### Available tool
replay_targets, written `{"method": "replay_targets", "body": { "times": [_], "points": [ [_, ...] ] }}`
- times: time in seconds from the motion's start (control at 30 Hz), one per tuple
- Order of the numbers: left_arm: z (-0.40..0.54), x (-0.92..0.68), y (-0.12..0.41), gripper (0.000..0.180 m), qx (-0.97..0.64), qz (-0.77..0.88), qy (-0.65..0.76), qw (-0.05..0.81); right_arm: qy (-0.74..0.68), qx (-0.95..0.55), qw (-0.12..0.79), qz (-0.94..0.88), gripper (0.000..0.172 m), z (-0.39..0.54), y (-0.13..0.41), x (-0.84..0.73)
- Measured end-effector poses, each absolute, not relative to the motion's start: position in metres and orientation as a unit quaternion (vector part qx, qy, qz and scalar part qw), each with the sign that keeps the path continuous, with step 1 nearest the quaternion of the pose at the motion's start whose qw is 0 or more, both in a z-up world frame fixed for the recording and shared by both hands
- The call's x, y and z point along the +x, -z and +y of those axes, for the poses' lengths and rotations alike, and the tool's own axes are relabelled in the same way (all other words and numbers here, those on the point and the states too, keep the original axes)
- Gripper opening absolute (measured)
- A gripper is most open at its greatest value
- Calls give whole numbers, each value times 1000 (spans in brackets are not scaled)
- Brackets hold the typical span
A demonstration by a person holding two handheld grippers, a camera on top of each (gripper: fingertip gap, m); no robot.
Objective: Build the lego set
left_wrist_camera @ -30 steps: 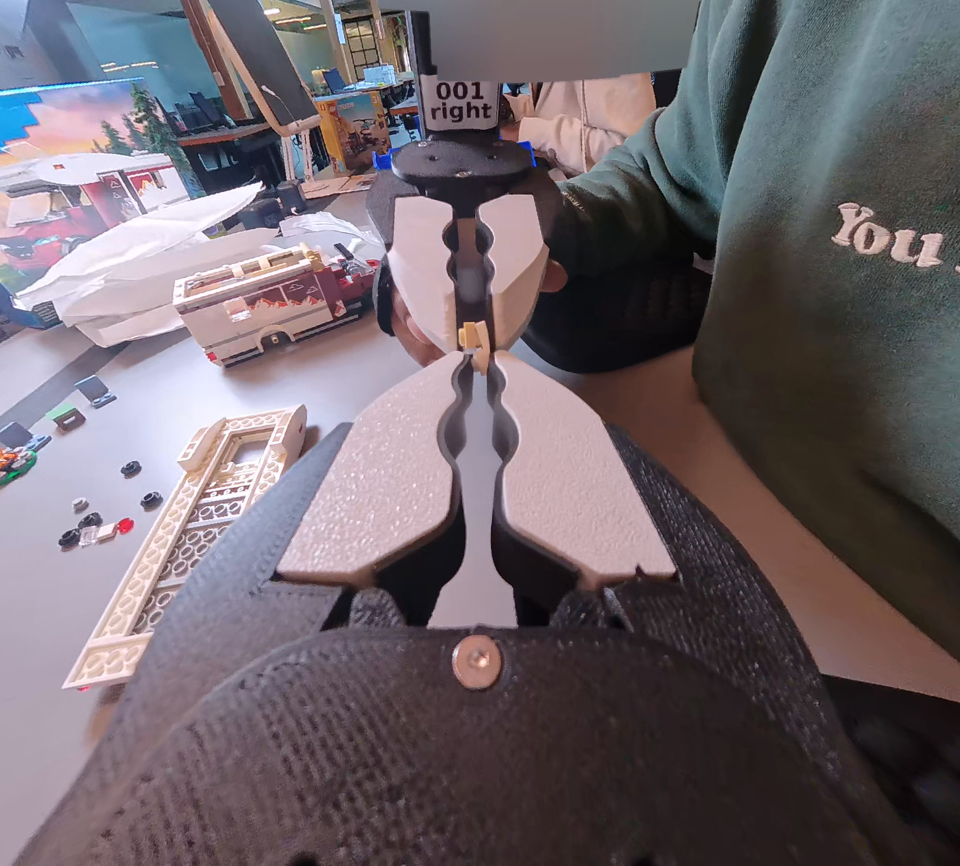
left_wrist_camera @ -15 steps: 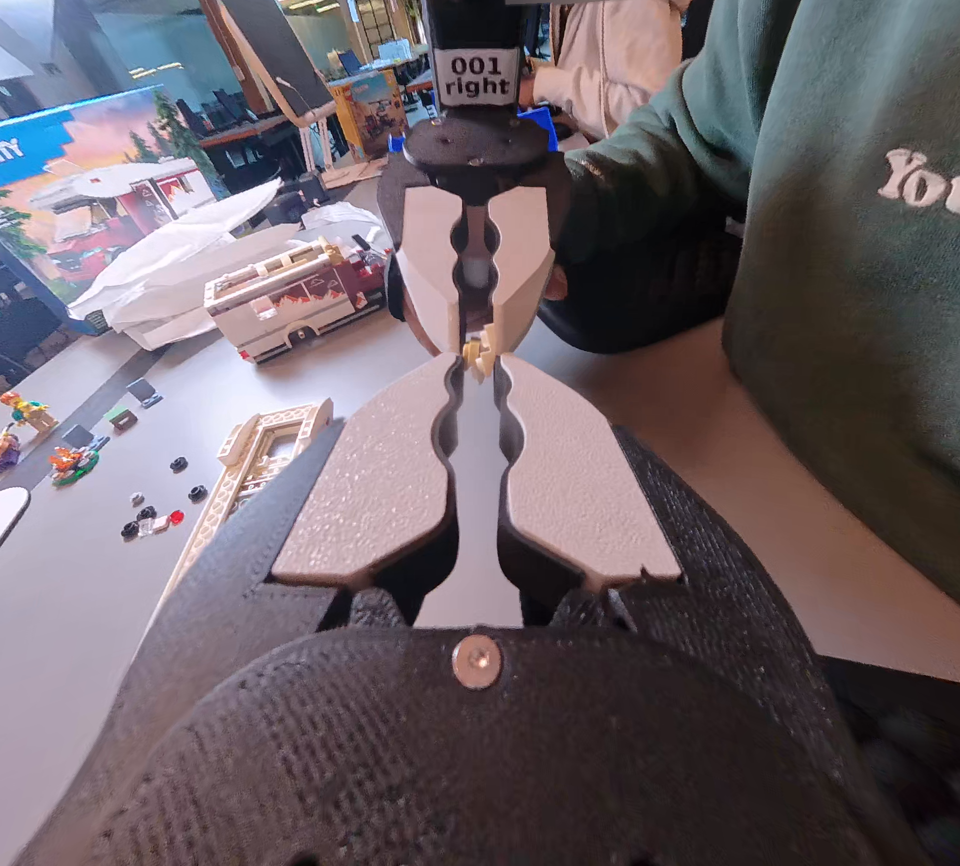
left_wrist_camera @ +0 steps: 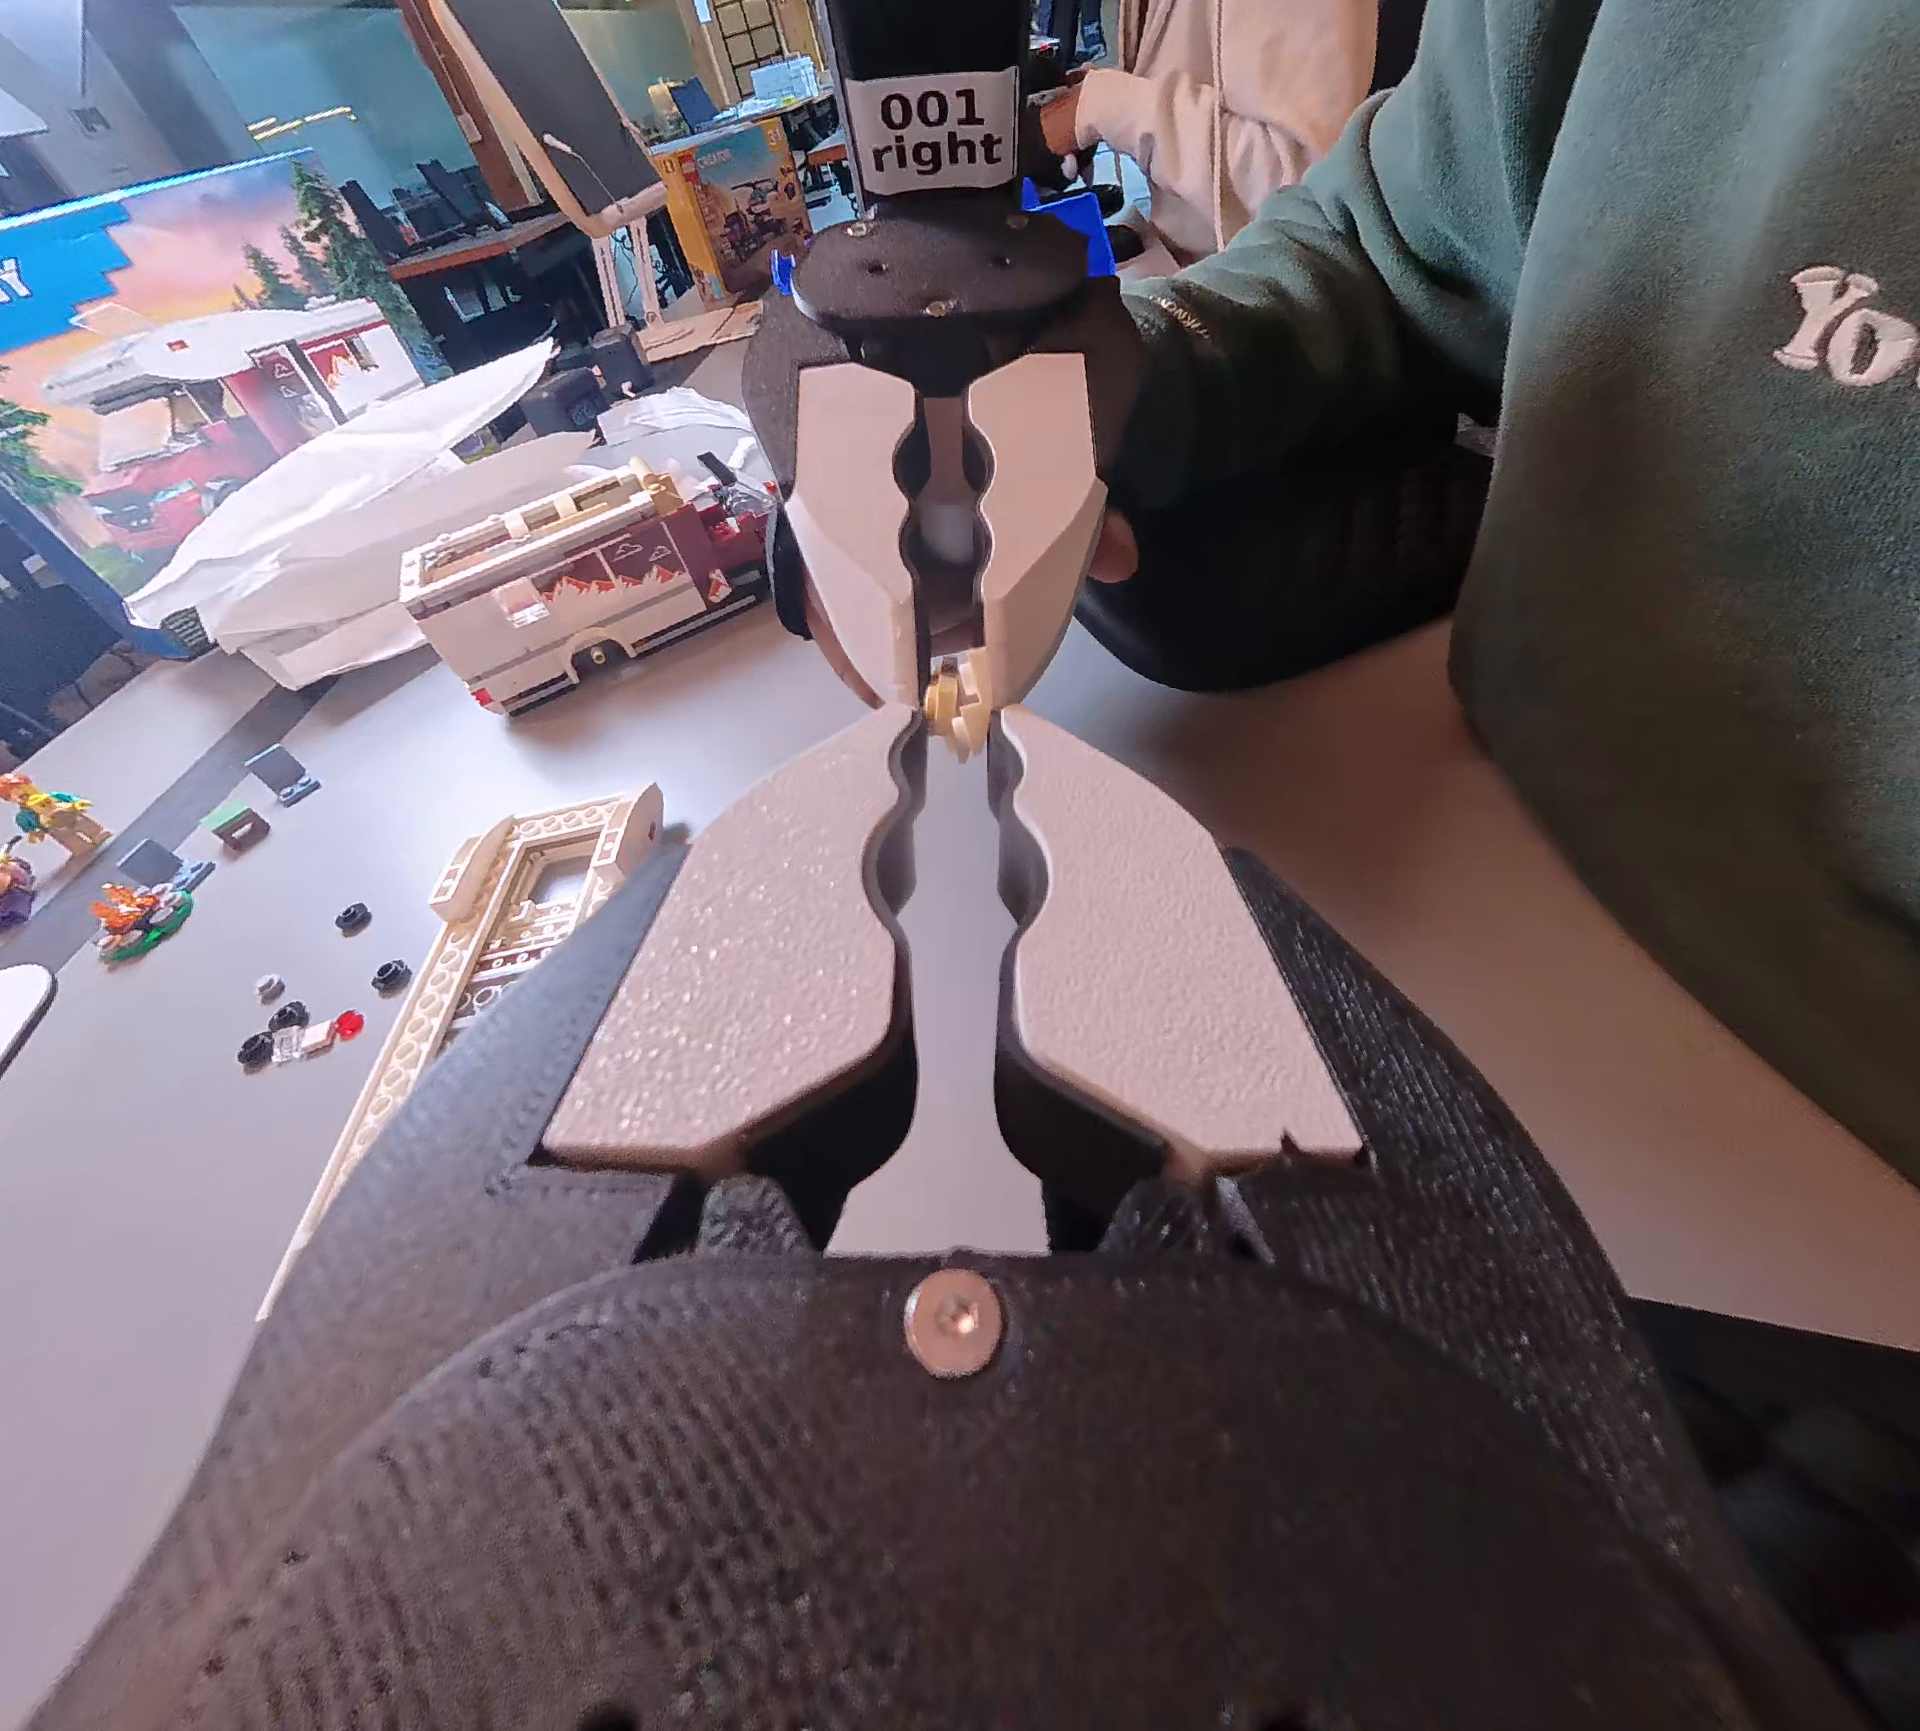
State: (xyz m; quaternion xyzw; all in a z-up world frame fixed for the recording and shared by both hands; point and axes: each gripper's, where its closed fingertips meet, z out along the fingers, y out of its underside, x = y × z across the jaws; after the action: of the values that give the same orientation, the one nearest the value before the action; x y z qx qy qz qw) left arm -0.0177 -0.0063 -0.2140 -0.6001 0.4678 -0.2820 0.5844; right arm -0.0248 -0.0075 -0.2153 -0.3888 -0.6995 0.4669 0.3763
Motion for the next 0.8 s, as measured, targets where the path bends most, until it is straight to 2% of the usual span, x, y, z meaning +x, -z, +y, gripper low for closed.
{"method": "replay_targets", "body": {
  "times": [0.37,0.8],
  "points": [
    [-5,-17,214,9,-606,446,313,579,-486,-390,376,-686,8,-9,211,-25],
    [-2,-15,210,6,-627,379,395,554,-443,-369,432,-693,10,-5,206,-25]
  ]
}}
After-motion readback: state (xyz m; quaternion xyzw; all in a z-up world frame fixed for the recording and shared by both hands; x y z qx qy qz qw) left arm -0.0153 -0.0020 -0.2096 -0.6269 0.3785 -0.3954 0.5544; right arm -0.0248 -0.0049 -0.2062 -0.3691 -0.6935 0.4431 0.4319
